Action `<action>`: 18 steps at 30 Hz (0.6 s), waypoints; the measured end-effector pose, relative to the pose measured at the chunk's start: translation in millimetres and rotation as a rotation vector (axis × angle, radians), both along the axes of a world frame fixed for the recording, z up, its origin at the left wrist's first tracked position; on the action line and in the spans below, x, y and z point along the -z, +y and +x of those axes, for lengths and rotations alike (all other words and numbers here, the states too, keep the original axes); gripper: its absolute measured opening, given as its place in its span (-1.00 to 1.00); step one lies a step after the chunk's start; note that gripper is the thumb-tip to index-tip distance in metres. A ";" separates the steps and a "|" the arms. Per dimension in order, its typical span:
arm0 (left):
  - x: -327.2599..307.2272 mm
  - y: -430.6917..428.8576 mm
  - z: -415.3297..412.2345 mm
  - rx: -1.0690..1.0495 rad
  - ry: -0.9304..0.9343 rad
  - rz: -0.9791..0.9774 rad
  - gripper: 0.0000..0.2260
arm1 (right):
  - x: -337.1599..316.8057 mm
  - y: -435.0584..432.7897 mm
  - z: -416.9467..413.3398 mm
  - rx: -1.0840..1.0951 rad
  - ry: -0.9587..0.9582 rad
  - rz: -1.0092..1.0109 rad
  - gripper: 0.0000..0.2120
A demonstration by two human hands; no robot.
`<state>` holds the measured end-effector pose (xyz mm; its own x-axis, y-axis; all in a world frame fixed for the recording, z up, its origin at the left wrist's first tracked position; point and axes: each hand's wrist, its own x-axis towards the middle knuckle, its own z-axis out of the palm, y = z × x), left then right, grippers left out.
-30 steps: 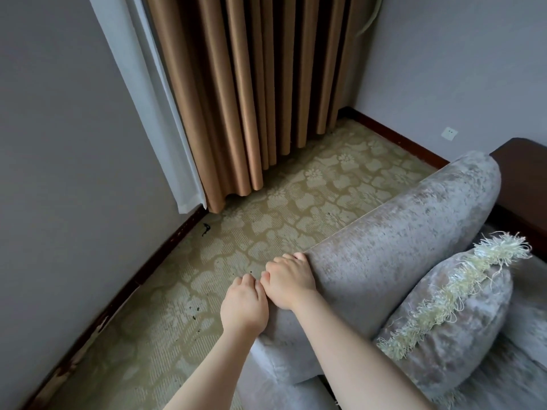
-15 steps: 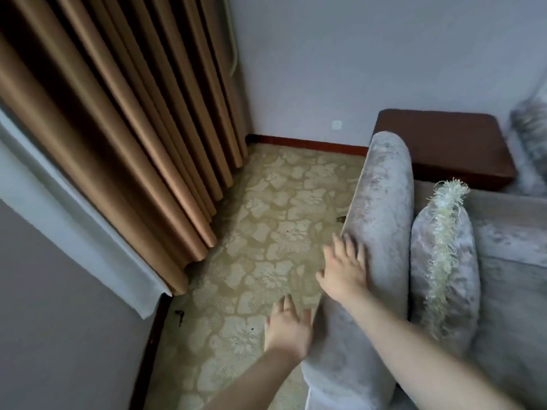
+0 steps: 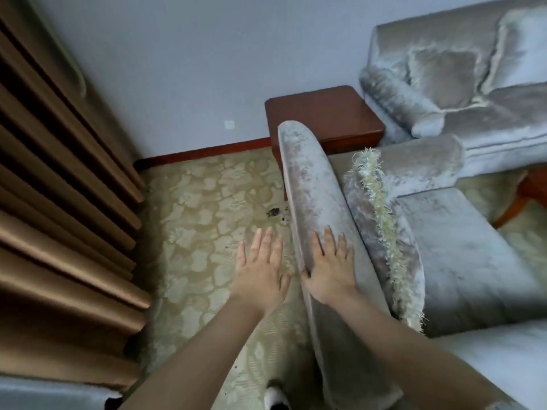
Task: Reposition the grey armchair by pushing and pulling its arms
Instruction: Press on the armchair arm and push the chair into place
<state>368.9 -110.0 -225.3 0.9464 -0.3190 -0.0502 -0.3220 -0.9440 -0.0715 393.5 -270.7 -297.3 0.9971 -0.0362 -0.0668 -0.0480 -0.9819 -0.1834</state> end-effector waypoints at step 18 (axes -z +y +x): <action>22.7 0.3 209.9 0.557 0.056 -0.007 -0.43 | -22.3 19.3 83.0 0.435 0.007 -0.002 -0.34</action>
<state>578.7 -109.8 -248.0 0.6310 -0.7704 -0.0914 -0.7752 -0.6308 -0.0346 476.4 -251.4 -275.0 0.8884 -0.4532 -0.0732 -0.4587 -0.8702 -0.1801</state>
